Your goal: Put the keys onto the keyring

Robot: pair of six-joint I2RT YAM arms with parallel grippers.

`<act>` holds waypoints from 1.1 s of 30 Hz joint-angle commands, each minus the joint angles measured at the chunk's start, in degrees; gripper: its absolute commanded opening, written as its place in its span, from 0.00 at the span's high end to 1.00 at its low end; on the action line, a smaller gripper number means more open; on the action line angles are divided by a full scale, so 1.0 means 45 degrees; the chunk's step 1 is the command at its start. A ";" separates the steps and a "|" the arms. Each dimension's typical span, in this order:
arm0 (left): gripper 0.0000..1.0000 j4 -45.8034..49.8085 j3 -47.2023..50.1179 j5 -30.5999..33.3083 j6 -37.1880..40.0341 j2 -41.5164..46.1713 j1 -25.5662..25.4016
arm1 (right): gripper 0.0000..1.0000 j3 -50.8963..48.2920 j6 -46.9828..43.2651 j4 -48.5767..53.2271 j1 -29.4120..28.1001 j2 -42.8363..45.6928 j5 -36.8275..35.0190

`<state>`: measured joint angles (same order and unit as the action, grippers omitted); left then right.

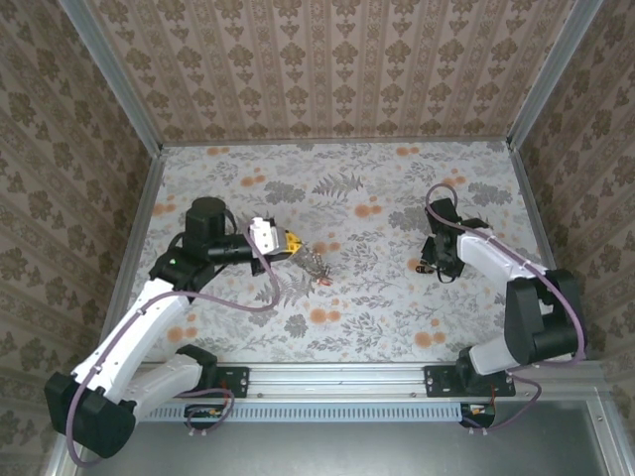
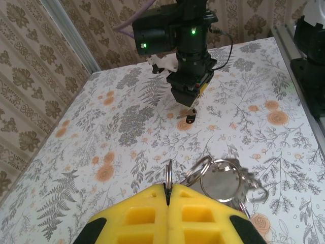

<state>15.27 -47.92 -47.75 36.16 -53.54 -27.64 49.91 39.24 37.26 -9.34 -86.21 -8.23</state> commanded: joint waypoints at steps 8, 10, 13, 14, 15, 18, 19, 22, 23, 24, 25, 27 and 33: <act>1.00 0.0321 0.0316 0.0024 -0.0526 0.1722 0.0245 | 0.73 -0.0021 0.0098 -0.1165 0.0104 -0.0746 -0.0476; 1.00 0.0557 0.0340 0.0078 -0.0515 0.1962 0.0243 | 0.74 -0.0043 0.0117 -0.1286 0.0109 -0.0926 -0.0491; 1.00 0.0837 0.0340 0.0245 -0.0551 0.2353 0.0248 | 0.79 -0.0171 0.0088 -0.1365 0.0034 -0.0933 -0.0518; 1.00 0.0880 0.0370 0.0304 -0.0573 0.2488 0.0253 | 0.84 -0.0190 0.0007 -0.1365 -0.0020 -0.0920 -0.0587; 1.00 0.0911 0.0424 0.0370 -0.0611 0.2623 0.0243 | 0.87 -0.0182 -0.0089 -0.1365 -0.0056 -0.0902 -0.0673; 1.00 0.0984 0.0498 0.0395 -0.0687 0.2890 0.0252 | 0.92 -0.0116 -0.0401 -0.1367 -0.0167 -0.0863 -0.0722; 1.00 0.1011 0.0511 0.0395 -0.0732 0.2929 0.0243 | 0.94 -0.0102 -0.0505 -0.1367 -0.0201 -0.0844 -0.0646; 1.00 0.1040 0.0580 0.0354 -0.0741 0.3000 0.0243 | 0.99 -0.0152 -0.0739 -0.1248 -0.0430 -0.0621 -0.0641; 1.00 0.1051 0.0590 0.0373 -0.0741 0.3001 0.0243 | 1.00 -0.0154 -0.0786 -0.1177 -0.0514 -0.0514 -0.0652; 1.00 0.1090 0.0591 0.0359 -0.0719 0.3027 0.0243 | 1.00 -0.0156 -0.0849 -0.1149 -0.0654 -0.0393 -0.0591; 1.00 0.1155 0.0542 0.0377 -0.0697 0.3030 0.0251 | 1.00 -0.0131 -0.1023 -0.1165 -0.0830 -0.0269 -0.0428; 1.00 0.1441 0.0369 0.0390 -0.0570 0.3030 0.0243 | 1.00 0.0144 -0.1179 -0.1143 -0.1427 -0.0106 -0.0156; 1.00 0.2133 -0.0233 0.0557 -0.0642 0.3006 0.0936 | 1.00 0.1325 -0.0651 -0.2212 -0.4803 -0.0957 0.1055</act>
<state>24.25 -45.56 -45.10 34.11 -40.86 -24.36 52.31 35.35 30.13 -25.36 -88.55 -7.66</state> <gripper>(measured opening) 0.047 0.067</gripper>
